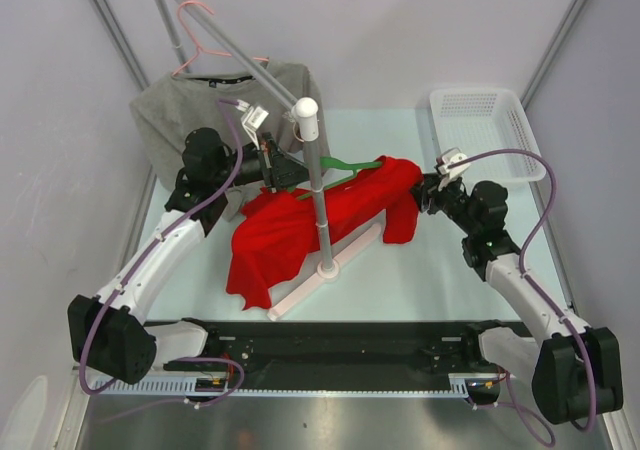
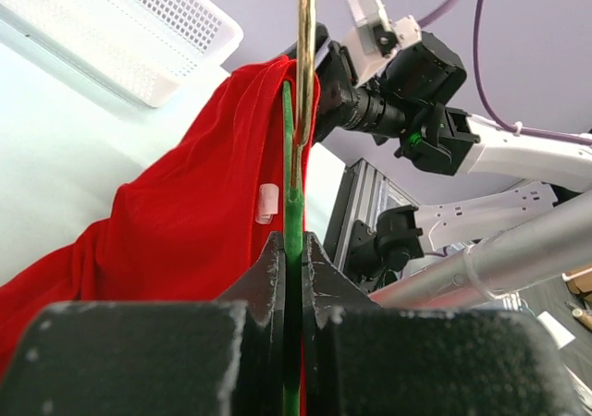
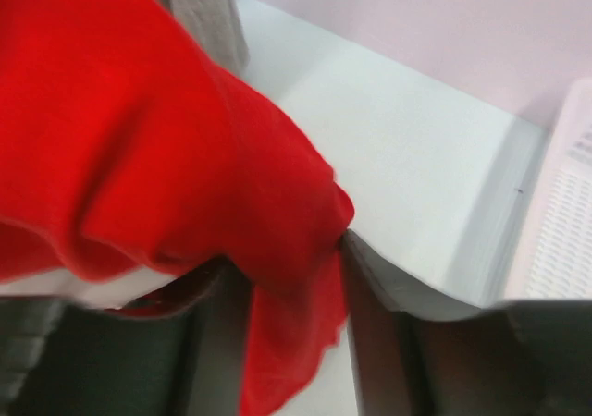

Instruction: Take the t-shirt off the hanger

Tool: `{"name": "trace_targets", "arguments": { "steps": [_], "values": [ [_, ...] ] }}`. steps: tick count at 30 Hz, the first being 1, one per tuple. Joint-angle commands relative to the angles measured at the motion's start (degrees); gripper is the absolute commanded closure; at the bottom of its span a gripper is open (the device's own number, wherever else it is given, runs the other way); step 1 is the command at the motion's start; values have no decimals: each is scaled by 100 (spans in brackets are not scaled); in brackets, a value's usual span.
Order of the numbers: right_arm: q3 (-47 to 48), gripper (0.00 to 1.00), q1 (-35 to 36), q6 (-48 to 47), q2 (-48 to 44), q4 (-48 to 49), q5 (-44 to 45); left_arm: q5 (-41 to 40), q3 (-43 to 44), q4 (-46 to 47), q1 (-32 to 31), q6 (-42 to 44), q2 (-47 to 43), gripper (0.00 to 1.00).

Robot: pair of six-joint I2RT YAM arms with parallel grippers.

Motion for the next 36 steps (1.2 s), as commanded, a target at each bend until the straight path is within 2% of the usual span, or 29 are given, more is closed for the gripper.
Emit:
{"name": "trace_targets", "arguments": {
  "steps": [1,3,5,7,8,9,11,12,13,14,15,17,18,21,25,28,33,36],
  "values": [
    [17,75,44,358,98,1013,-200,265,170,353,57,-289,-23,100],
    [78,100,106,675,125,918,175,186,143,344,92,-272,-32,100],
    [43,100,150,1150,55,873,493,-24,117,230,153,-132,-111,100],
    [87,100,150,1501,-112,593,1187,-435,117,-68,188,53,-216,100],
    [148,100,150,2017,-165,409,1450,-603,117,-165,206,228,-312,100],
    [253,100,133,2300,-261,-167,2036,-683,99,-235,232,264,-348,100],
    [674,100,89,3159,-280,-925,2636,-780,38,-210,355,195,-366,100],
    [815,100,-7,3643,-262,-1755,3274,-790,3,-79,390,125,-375,100],
    [1095,100,-113,4126,-149,-2312,3559,-798,-102,27,478,37,-384,100],
    [1185,100,-262,4879,-78,-2717,3588,-790,-155,150,513,-182,-384,100],
    [1212,100,-568,5200,-8,-3304,3467,-772,-199,420,557,-306,-392,100],
    [1090,100,-833,5964,63,-3783,3317,-720,-296,659,689,-647,-384,100],
    [915,100,-965,6577,2,-3915,3055,-719,-305,826,724,-728,-384,100],
    [299,100,-1028,7398,-270,-3593,2666,-746,-270,828,769,-816,-375,100],
    [88,100,-808,7769,-359,-3706,2876,-746,-270,871,778,-852,-419,100],
    [-378,100,-1053,8251,-665,-3636,2762,-772,-340,863,804,-834,-463,100],
    [-668,100,-1089,8560,-1281,-3890,3140,-763,-349,871,856,-825,-480,100],
    [-985,100,-1808,8605,-1597,-3812,2895,-746,-349,880,883,-834,-480,100]
  ]
}}
